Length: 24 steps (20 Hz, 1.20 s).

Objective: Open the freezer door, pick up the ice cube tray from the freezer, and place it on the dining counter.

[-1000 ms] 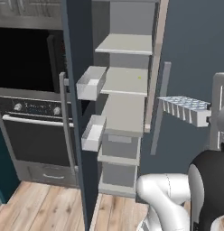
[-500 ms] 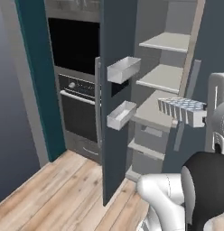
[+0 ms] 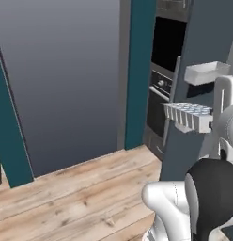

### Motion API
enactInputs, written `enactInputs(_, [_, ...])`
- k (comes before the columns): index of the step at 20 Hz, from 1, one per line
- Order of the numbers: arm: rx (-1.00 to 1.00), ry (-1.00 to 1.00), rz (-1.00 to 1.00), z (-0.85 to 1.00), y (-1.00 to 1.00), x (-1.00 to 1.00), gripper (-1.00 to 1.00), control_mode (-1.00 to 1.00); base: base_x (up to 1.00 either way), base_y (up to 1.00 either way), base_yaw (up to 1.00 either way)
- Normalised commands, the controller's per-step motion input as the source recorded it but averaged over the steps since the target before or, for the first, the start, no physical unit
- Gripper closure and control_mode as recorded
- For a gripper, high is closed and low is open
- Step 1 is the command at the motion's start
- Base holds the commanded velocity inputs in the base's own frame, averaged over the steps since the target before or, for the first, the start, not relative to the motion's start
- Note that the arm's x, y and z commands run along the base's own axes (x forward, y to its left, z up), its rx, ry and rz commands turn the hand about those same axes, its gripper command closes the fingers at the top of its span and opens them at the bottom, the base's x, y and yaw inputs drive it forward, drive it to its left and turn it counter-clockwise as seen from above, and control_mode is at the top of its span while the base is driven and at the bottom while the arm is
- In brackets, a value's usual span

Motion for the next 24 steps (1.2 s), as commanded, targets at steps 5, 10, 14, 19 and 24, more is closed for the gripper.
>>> enactInputs(5, [0.00, 0.00, 0.00, 0.00, 0.00, 0.00, 1.00, 1.00, -0.10, -0.12, 0.91])
enactInputs(10, [0.00, 0.00, 0.00, 0.00, 0.00, 0.00, 1.00, 1.00, -0.06, -0.11, 0.91])
enactInputs(14, [0.00, 0.00, 0.00, 0.00, 0.00, 0.00, 1.00, 1.00, -0.04, -0.12, 0.90])
enactInputs(19, [0.00, 0.00, 0.00, 0.00, 0.00, 0.00, 1.00, 1.00, -0.04, -0.13, 0.90])
enactInputs(24, [0.00, 0.00, 0.00, 0.00, 0.00, 0.00, 1.00, 1.00, 0.00, -0.09, 0.88])
